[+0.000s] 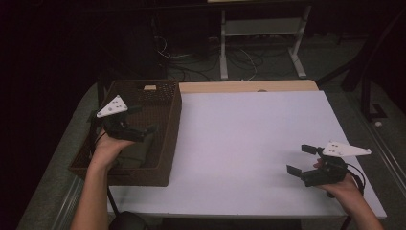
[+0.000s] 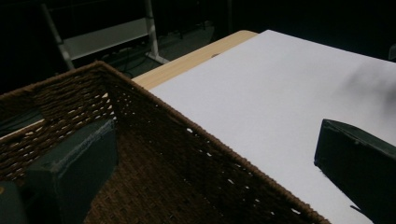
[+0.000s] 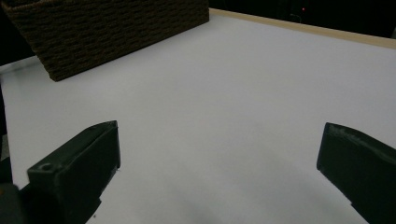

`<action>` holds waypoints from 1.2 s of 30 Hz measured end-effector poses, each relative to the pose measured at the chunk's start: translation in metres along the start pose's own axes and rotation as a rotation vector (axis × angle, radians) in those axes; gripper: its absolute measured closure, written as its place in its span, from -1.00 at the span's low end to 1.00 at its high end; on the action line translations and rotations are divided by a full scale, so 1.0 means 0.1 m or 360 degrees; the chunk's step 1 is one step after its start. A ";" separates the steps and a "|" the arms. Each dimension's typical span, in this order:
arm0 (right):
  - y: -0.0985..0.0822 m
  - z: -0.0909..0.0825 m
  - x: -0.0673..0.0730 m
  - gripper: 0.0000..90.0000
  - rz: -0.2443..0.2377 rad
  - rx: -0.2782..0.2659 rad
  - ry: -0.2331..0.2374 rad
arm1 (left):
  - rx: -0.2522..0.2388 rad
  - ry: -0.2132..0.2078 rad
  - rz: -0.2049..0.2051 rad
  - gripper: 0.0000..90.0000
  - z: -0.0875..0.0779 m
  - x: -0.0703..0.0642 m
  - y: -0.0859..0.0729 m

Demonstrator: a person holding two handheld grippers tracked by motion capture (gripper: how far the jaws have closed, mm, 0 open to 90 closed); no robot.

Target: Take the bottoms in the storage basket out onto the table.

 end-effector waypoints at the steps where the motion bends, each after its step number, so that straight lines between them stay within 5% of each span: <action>1: 0.00 0.00 0.00 -1.00 0.0000 0.0000 0.0000 | 0.0000 0.0005 -0.0002 -1.00 -0.01 0.01 -0.01; 9: -0.02 0.04 0.00 -1.00 -0.0011 0.0025 0.0005 | 0.0029 0.0076 0.0013 -1.00 -0.07 0.12 -0.08; 36: -0.02 0.07 0.04 -1.00 -0.0061 0.0039 0.0036 | 0.0068 0.0235 -0.0138 -1.00 -0.14 0.39 -0.39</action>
Point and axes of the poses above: each handheld gripper's, and its own axes: z roughly forward along the jaws, y roughly out of its top, x roughly to its left, the point moved 7 cm from there along z, roughly forward along the jaws, and after that the axes turned 6 degrees about -y, right-handed, at the moved point
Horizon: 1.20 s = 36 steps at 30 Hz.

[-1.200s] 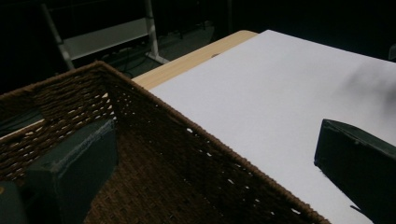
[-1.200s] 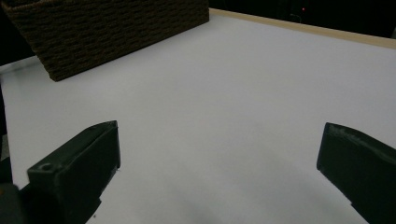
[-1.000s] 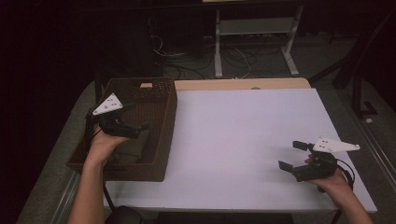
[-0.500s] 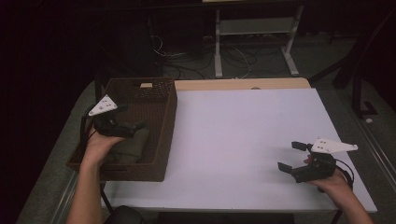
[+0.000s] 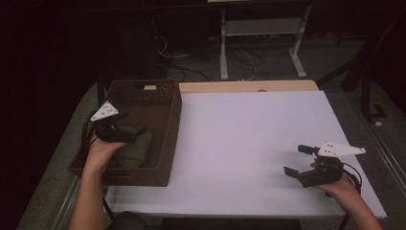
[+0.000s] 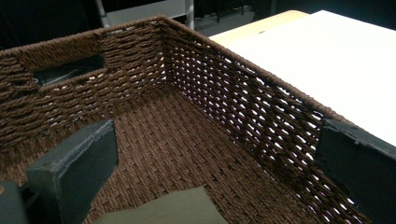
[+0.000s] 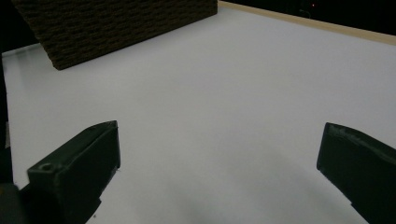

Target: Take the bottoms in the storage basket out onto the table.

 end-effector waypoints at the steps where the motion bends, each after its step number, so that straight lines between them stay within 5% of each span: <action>1: -0.01 0.01 -0.01 -1.00 -0.0002 0.0006 -0.0001 | -0.0001 0.0011 -0.0006 -1.00 0.00 0.01 0.00; 9: -0.01 0.01 -0.01 -1.00 -0.0003 0.0008 -0.0004 | 0.0011 0.0048 -0.0088 -1.00 -0.01 0.08 -0.04; 18: -0.02 0.02 0.00 -1.00 -0.0019 0.0028 0.0006 | 0.0084 0.0058 -0.0107 -1.00 0.03 0.09 -0.10; 28: -0.03 0.03 0.01 -1.00 -0.0018 0.0039 0.0018 | 0.0252 0.0068 -0.0176 -1.00 0.08 0.10 -0.18; 36: -0.03 0.04 0.00 -1.00 -0.0022 0.0043 0.0025 | 0.0425 0.0106 -0.0121 -1.00 0.05 0.03 -0.22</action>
Point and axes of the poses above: each handheld gripper's, and its own axes: z roughly forward along the jaws, y roughly out of its top, x roughly to its left, the point moved 7 cm from there along z, roughly forward along the jaws, and after that the axes turned 6 degrees about -y, right-handed, at the moved point
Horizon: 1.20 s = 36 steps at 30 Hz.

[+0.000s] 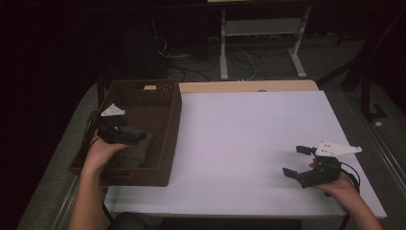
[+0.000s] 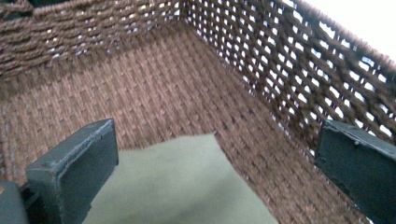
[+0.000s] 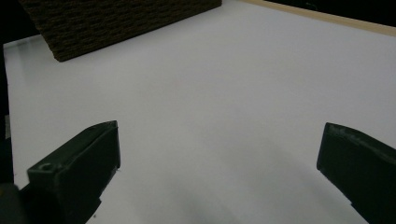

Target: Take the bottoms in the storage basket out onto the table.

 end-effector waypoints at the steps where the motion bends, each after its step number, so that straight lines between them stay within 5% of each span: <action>1: 0.00 0.00 0.00 -1.00 0.0002 -0.0002 0.0000 | 0.0023 0.0007 0.0002 -1.00 0.00 0.00 -0.02; 16: 0.00 0.00 0.00 -1.00 -0.0015 0.0008 0.0001 | 0.0238 0.0025 0.0067 -1.00 0.14 -0.04 -0.18; 36: -0.02 0.02 0.02 -1.00 -0.0030 0.0043 0.0014 | 0.0518 0.0026 0.0056 -1.00 0.25 -0.04 -0.36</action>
Point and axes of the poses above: each handheld gripper's, and its own axes: z roughly forward along the jaws, y roughly out of its top, x roughly to its left, the point moved 7 cm from there along z, roughly forward along the jaws, and after that the axes turned 6 degrees about -y, right-handed, at the moved point
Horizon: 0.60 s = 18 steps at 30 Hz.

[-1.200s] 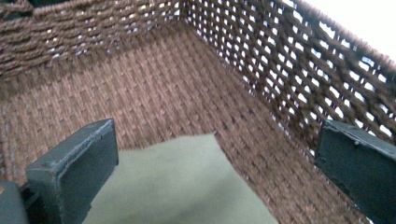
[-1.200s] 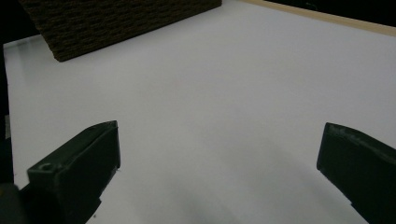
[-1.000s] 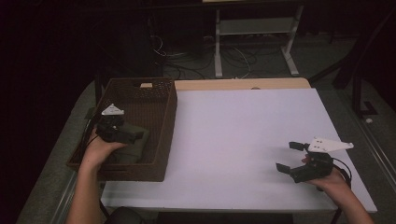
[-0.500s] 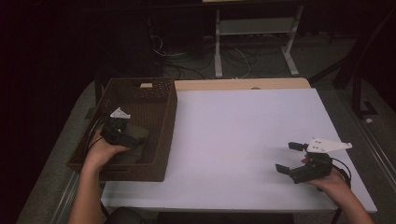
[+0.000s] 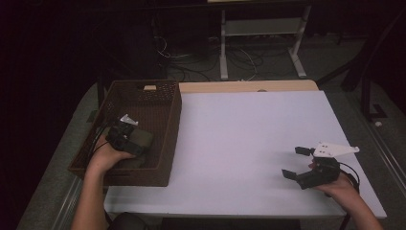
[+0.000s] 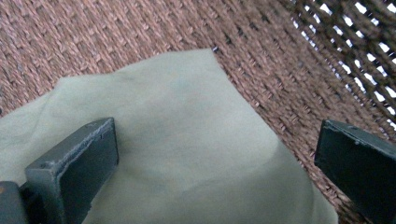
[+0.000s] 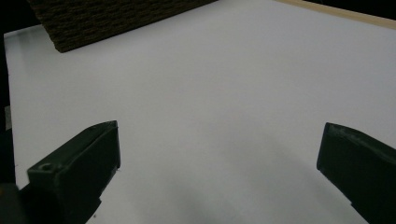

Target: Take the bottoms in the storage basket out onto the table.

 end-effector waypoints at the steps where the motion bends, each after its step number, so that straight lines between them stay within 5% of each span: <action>1: 0.00 0.00 0.00 -1.00 0.0000 0.0001 0.0002 | 0.0018 0.0000 0.0002 -1.00 0.01 0.00 -0.01; 18: -0.02 0.02 0.02 -1.00 -0.0005 0.0023 0.0012 | 0.0251 0.0074 0.0050 -1.00 0.19 -0.01 -0.08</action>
Point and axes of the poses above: each handheld gripper's, and its own axes: z roughly forward along the jaws, y roughly out of its top, x roughly to its left, the point moved 7 cm from there along z, roughly forward along the jaws, and after that the axes turned 6 degrees about -y, right-handed, at the moved point
